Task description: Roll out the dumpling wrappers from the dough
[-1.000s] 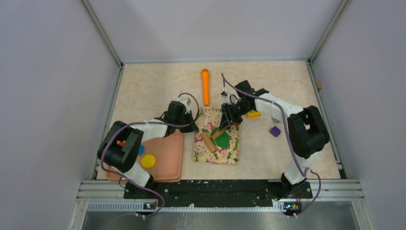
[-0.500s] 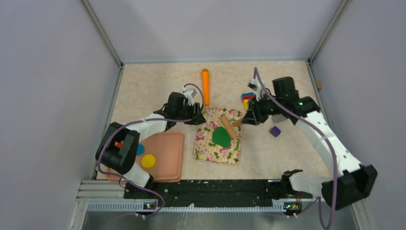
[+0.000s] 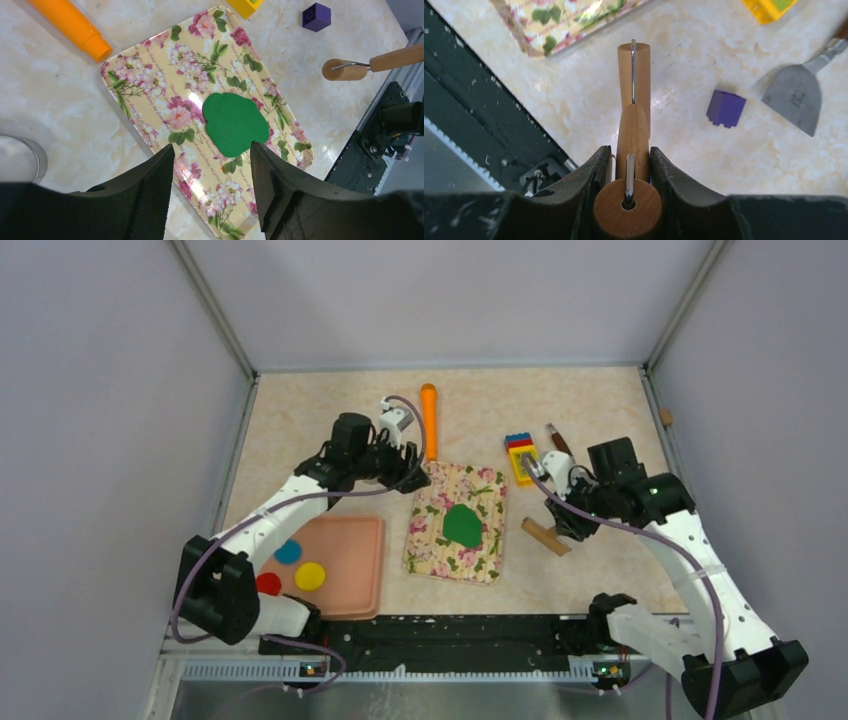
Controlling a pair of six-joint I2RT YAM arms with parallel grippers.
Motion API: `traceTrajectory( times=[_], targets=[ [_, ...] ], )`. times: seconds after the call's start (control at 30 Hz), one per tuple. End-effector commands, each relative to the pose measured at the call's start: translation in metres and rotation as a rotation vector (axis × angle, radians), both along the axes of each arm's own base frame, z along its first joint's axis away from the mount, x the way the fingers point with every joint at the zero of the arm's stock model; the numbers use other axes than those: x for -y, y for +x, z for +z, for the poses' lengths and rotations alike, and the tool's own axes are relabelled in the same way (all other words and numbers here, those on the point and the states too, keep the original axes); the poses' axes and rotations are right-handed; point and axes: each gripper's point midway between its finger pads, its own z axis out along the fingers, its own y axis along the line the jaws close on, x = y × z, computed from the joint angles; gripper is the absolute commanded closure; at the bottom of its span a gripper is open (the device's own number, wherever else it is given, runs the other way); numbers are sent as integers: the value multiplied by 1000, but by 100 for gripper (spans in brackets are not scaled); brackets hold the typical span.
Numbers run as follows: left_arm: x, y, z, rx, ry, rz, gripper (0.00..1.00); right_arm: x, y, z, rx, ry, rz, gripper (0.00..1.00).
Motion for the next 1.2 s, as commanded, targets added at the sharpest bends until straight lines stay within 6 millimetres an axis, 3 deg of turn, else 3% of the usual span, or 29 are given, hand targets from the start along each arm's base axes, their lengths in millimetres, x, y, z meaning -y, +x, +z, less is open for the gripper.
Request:
traceTrajectory(
  times=[0.0,0.2,0.37,0.43,0.63,0.73,0.87,1.0,1.17],
  targets=[
    [-1,-13,34,108,-1,-97,39,8,-31,-24,-134,-52,125,100],
    [-13,-26,47,172,56,-162,37,-9,-47,-33,-333,80,201,100],
    [-26,-36,42,167,113,-160,36,-4,-51,-60,-528,81,225,100],
    [-29,-41,39,152,118,-165,36,2,-47,-71,-584,69,224,94],
    [-34,-45,34,133,102,-156,36,22,23,-76,-375,59,116,59],
    [-39,-40,31,119,93,-126,35,40,64,-71,-245,-3,55,36],
    [-45,-30,29,116,106,-79,32,70,111,-29,-86,-62,-14,31],
    [-51,-16,30,171,159,-67,31,73,124,30,36,-63,-34,26],
    [-80,30,34,277,349,68,30,77,141,117,337,-15,-216,24]
  ],
)
